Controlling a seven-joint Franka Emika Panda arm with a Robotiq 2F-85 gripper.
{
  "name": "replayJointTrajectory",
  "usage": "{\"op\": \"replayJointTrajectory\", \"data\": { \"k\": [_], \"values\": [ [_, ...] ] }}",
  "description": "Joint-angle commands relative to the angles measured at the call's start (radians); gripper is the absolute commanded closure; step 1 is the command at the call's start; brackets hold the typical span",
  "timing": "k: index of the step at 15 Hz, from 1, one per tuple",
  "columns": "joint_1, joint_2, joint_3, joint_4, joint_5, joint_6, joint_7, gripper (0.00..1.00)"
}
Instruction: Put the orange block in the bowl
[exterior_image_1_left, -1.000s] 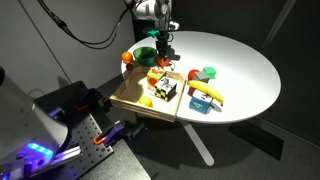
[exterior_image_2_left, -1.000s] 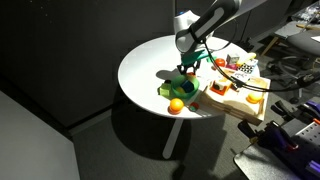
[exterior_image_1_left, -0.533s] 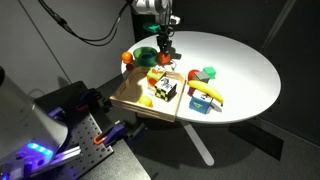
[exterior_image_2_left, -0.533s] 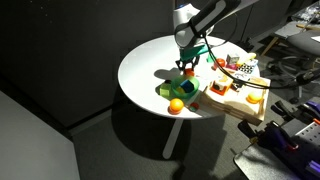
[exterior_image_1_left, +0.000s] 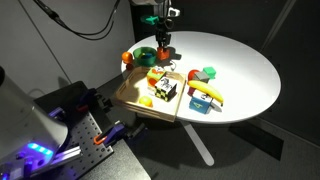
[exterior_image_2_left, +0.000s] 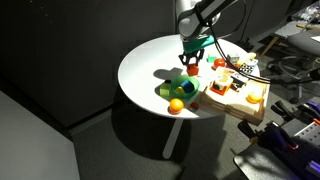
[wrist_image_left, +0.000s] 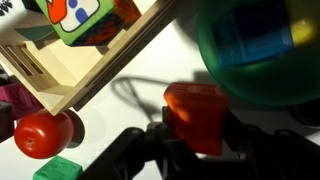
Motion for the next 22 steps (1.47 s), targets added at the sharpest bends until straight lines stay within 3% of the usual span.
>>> {"op": "replayJointTrajectory", "data": {
  "k": [1,10,14,21,22],
  "values": [
    [0.008,-0.125,-0.018,-0.151,-0.030,0.003,-0.006,0.75],
    [-0.015,-0.314,0.024,-0.403,-0.045,0.152,-0.116,0.75],
    [-0.015,-0.305,0.057,-0.411,-0.028,0.197,-0.164,0.75],
    [0.005,-0.243,0.097,-0.347,-0.025,0.170,-0.159,0.75],
    [0.009,-0.235,0.097,-0.342,-0.030,0.165,-0.155,0.39]
  ]
}}
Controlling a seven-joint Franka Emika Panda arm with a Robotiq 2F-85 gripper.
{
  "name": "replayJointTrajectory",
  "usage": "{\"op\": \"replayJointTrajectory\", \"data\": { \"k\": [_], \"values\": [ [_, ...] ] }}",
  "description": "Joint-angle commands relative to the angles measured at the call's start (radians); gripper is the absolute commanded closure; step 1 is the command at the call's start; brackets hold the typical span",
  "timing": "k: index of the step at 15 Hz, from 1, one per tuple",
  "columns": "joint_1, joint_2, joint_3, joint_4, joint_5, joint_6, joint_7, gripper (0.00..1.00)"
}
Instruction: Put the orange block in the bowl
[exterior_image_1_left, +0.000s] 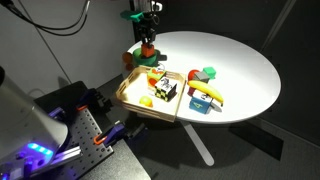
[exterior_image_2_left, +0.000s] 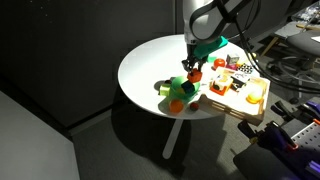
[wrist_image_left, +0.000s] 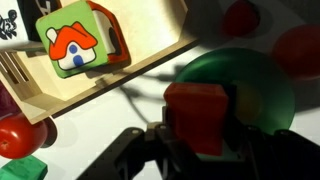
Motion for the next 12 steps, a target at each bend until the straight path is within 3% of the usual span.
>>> {"op": "replayJointTrajectory", "data": {
  "k": [1,4,5,12],
  "values": [
    [0.010,0.033,0.006,0.038,0.003,-0.014,-0.016,0.24],
    [0.014,0.034,0.003,0.030,0.003,-0.008,-0.016,0.03],
    [0.013,0.030,0.003,0.025,0.003,-0.006,-0.017,0.00],
    [-0.016,-0.031,0.025,-0.047,0.028,0.039,-0.101,0.00]
  ]
}}
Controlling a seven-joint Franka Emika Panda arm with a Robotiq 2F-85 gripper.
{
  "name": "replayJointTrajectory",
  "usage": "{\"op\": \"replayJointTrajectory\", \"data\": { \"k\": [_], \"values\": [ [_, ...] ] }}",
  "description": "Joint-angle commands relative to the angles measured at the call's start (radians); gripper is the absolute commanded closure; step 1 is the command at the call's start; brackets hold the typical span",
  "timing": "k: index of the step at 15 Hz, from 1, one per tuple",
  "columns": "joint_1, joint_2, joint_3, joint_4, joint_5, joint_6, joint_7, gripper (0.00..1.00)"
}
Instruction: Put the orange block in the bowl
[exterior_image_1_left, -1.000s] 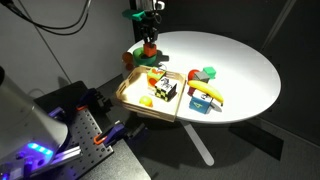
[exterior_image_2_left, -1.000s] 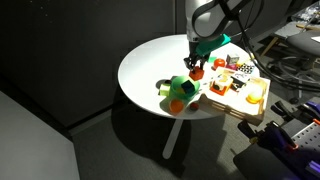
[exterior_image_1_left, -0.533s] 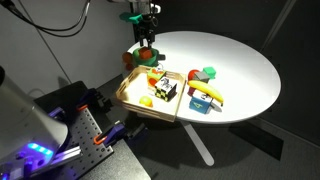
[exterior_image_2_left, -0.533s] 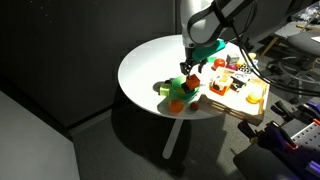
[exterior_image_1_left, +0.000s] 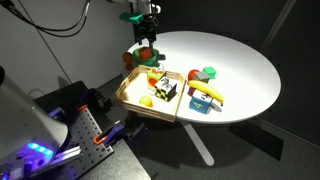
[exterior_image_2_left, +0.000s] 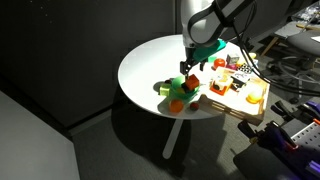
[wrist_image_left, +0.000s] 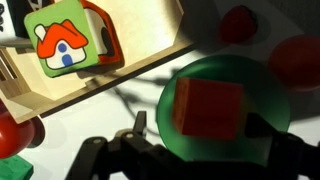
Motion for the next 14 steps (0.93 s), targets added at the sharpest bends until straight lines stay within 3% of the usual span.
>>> {"op": "replayJointTrajectory", "data": {
  "k": [1,7,14],
  "values": [
    [-0.032,-0.068,0.026,-0.067,0.033,0.050,-0.088,0.00],
    [-0.062,-0.138,0.068,-0.126,0.112,0.100,-0.191,0.00],
    [-0.048,-0.263,0.060,-0.226,0.119,0.091,-0.137,0.00]
  ]
}}
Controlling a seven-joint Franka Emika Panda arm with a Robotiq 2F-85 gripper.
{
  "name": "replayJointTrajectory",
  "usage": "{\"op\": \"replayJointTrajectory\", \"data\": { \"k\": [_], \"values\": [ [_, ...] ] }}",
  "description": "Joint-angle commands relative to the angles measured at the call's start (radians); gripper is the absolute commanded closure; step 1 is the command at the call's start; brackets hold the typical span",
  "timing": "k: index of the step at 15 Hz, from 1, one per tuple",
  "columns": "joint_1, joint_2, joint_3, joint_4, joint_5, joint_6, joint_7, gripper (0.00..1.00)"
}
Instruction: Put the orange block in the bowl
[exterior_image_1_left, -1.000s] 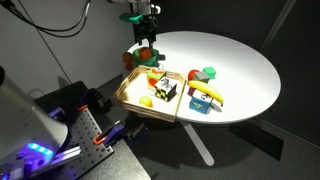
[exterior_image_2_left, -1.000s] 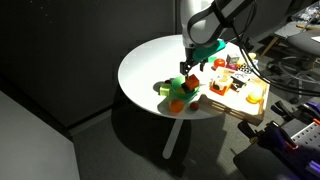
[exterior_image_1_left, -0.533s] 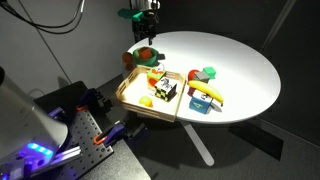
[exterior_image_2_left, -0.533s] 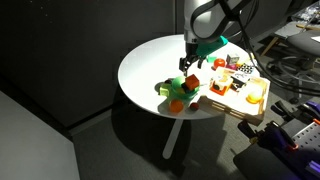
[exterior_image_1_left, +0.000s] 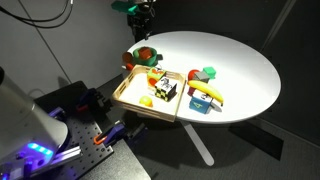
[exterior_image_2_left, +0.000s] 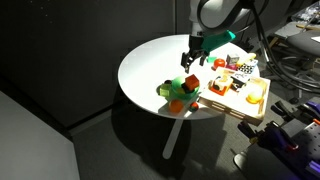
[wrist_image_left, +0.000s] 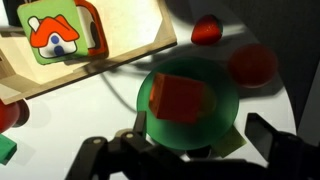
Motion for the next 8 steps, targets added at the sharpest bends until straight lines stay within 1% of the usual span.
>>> {"op": "replayJointTrajectory", "data": {
  "k": [1,8],
  "values": [
    [-0.008,-0.109,0.005,-0.094,0.002,0.002,0.029,0.00],
    [-0.008,-0.246,0.003,-0.206,-0.041,-0.040,0.170,0.00]
  ]
}}
